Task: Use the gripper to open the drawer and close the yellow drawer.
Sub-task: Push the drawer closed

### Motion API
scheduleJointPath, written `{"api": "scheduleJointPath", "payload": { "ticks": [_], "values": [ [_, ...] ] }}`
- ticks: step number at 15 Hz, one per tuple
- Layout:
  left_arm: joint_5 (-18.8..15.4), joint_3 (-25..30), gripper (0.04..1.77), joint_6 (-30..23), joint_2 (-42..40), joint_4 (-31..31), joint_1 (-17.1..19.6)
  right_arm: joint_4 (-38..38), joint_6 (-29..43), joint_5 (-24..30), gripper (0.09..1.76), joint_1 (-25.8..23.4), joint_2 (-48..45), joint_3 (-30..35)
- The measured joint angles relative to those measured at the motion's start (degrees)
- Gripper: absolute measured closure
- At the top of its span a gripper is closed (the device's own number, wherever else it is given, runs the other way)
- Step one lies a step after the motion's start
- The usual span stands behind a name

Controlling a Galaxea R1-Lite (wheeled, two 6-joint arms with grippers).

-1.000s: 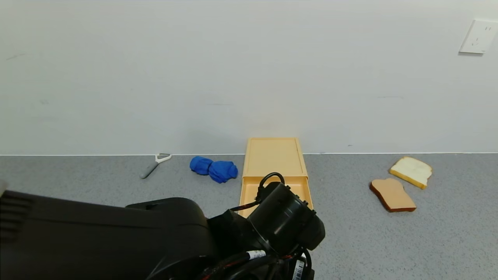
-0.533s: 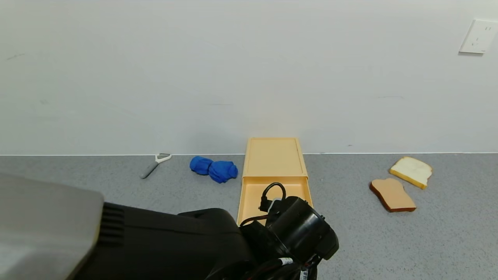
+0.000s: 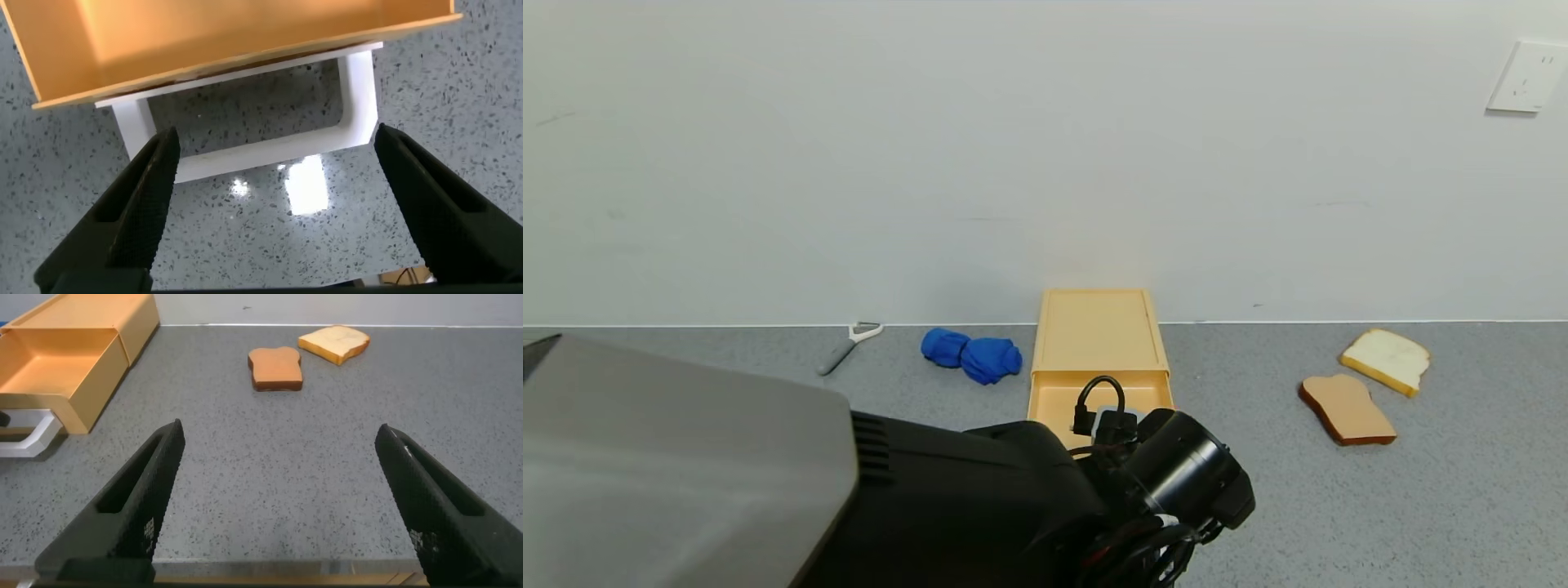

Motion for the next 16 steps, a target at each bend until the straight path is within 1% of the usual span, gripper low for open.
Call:
{"api": "scheduleJointPath", "payload": {
  "ticks": [4, 7, 10, 13, 16],
  "values": [
    [-0.02, -2.01, 0.09, -1.74, 1.5, 1.49, 0.48, 0.02, 0.0, 0.0, 0.14, 0.0, 0.0, 0.0],
    [0.06, -4.06, 0.09, -4.13, 2.52, 4.62, 1.61, 0.0, -0.02, 0.02, 0.14, 0.0, 0.0, 0.0],
    [0.28, -5.6, 0.09, -4.77, 3.56, 5.29, 2.38, 0.02, -0.02, 0.05, 0.14, 0.0, 0.0, 0.0],
    [2.05, -6.97, 0.09, -5.07, 5.11, 5.35, 3.04, 0.0, 0.0, 0.05, 0.14, 0.0, 0.0, 0.0],
    [2.76, -8.41, 0.09, -4.96, 6.22, 5.4, 3.93, 0.02, 0.0, 0.0, 0.14, 0.0, 0.0, 0.0]
  ]
}}
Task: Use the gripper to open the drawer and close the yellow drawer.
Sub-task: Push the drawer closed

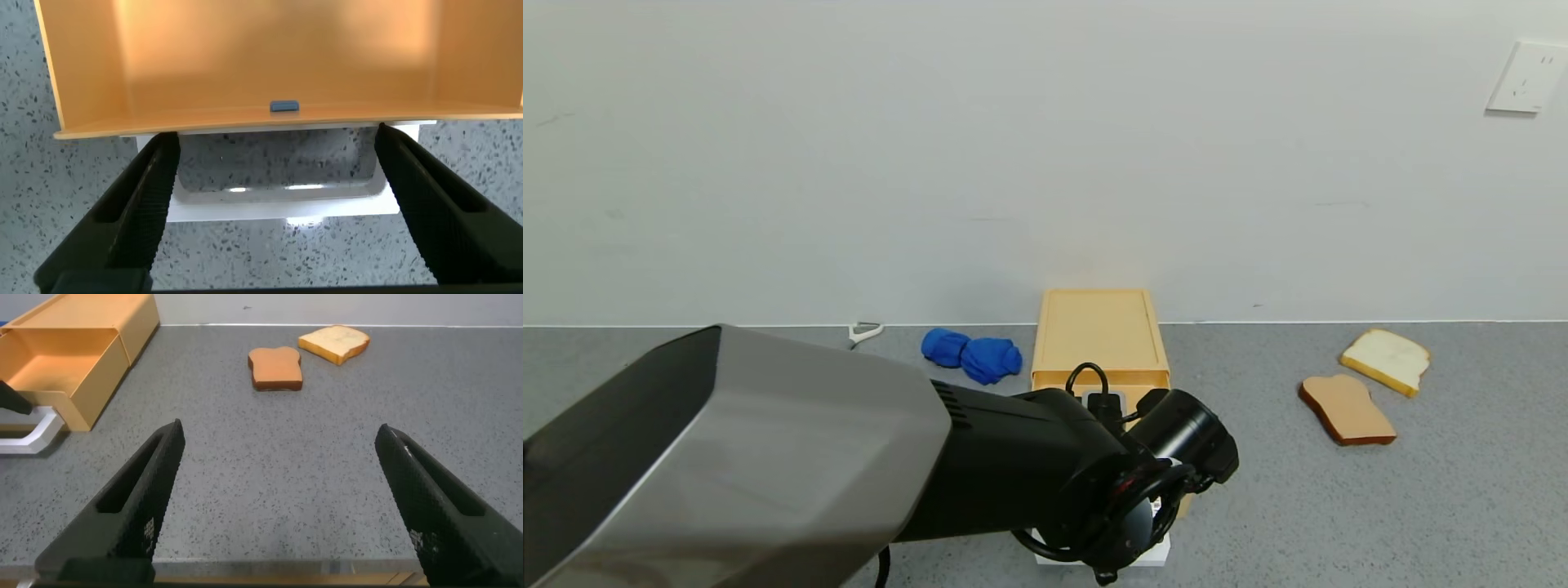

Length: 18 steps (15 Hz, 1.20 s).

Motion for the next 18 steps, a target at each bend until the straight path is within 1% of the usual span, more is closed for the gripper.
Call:
{"api": "scheduleJointPath", "payload": {
  "ticks": [3, 18],
  "values": [
    [0.87, -1.27, 0.09, 0.11, 0.71, 0.02, 0.73, 0.0, 0.0, 0.05, 0.14, 0.0, 0.0, 0.0],
    [0.87, -6.03, 0.09, 2.04, 3.77, 0.24, 3.49, 0.0, 0.0, 0.02, 0.14, 0.0, 0.0, 0.0]
  ]
}}
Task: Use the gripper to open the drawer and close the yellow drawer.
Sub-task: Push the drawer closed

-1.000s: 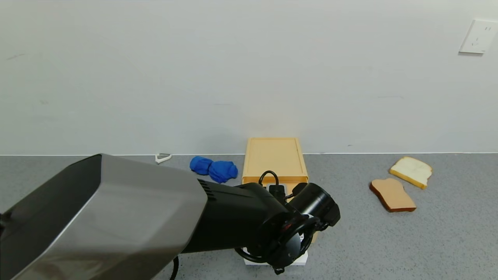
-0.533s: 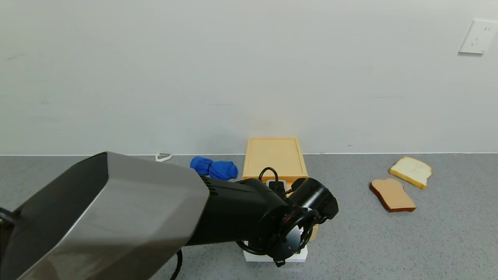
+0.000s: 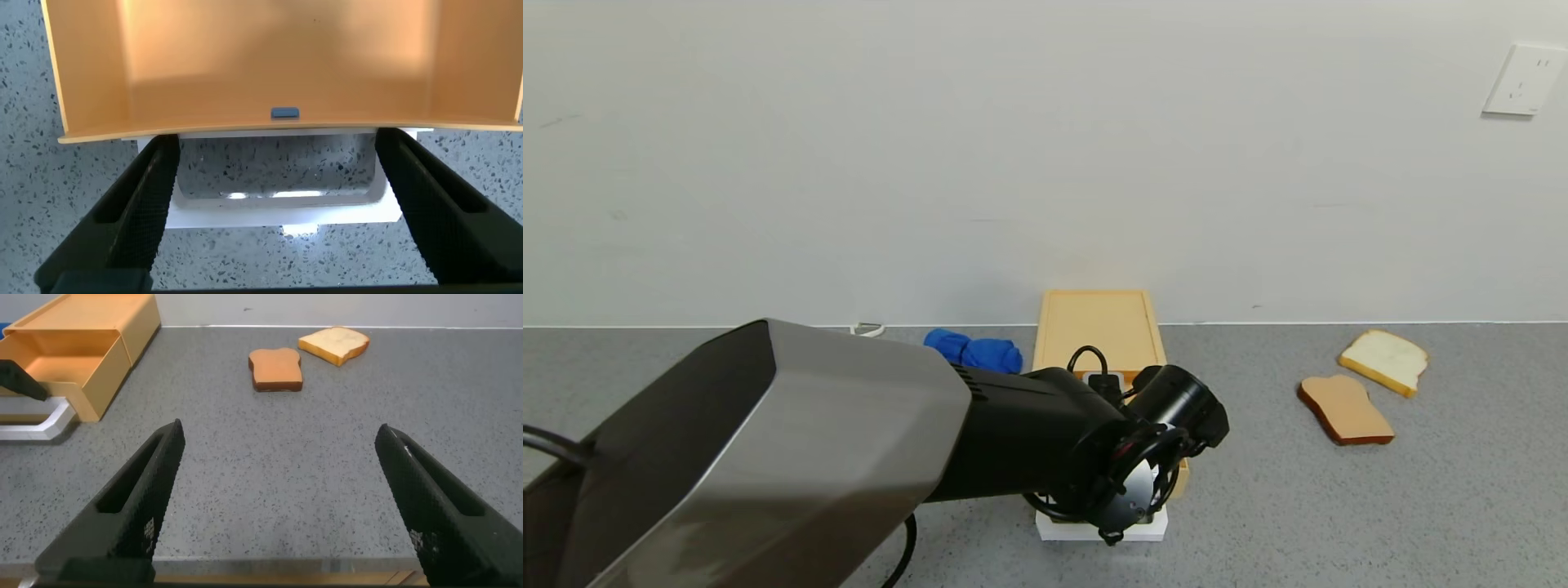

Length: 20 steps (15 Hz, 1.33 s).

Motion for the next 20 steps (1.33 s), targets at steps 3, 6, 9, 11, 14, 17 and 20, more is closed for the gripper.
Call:
{"api": "scheduleJointPath", "payload": {
  "ticks": [3, 6, 9, 11, 14, 17, 20],
  "values": [
    [-0.06, -1.0, 0.09, 0.13, 0.77, -0.07, 0.8, -0.02, 0.0, 0.0, 0.14, 0.0, 0.0, 0.0],
    [-0.12, -2.43, 0.09, 0.66, 1.52, 0.13, 1.66, -0.02, 0.0, -0.02, 0.14, 0.0, 0.0, 0.0],
    [-0.17, -3.43, 0.09, 1.18, 2.04, 0.13, 2.32, 0.0, 0.0, -0.02, 0.14, 0.0, 0.0, 0.0],
    [-0.12, -4.02, 0.09, 1.66, 2.38, 0.11, 2.55, 0.0, 0.0, -0.02, 0.14, 0.0, 0.0, 0.0],
    [-0.01, -5.51, 0.09, 2.39, 3.01, 0.2, 3.1, 0.0, 0.02, -0.02, 0.14, 0.0, 0.0, 0.0],
    [0.57, -6.97, 0.09, 2.29, 3.36, -1.57, 3.6, 0.04, 0.0, -0.09, 0.14, 0.09, 0.0, 0.0],
    [0.33, -7.91, 0.09, 2.69, 3.61, -0.94, 3.67, 0.01, -0.02, -0.02, 0.14, -0.02, 0.0, 0.0]
  ]
}}
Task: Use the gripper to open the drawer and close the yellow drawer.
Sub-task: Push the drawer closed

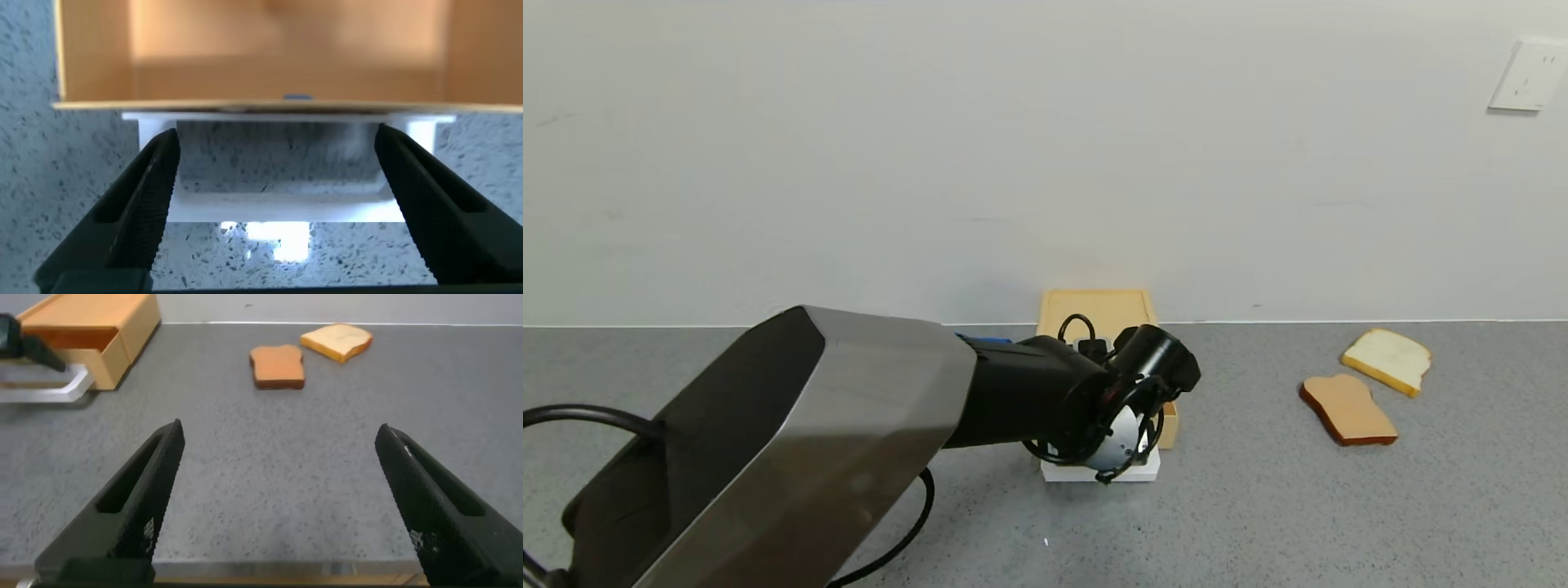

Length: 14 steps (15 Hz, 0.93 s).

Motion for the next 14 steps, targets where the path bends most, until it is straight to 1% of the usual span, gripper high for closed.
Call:
{"api": "scheduleJointPath", "payload": {
  "ticks": [7, 14],
  "values": [
    [-0.17, -2.6, 0.09, 1.5, 0.17, 0.63, 0.23, -0.01, 0.0, 0.0, 0.14, 0.02, 0.0, 0.0],
    [-0.22, -3.8, 0.09, 2.55, 0.41, 0.61, 1.02, -0.01, 0.02, 0.02, 0.14, 0.02, 0.0, 0.0]
  ]
}}
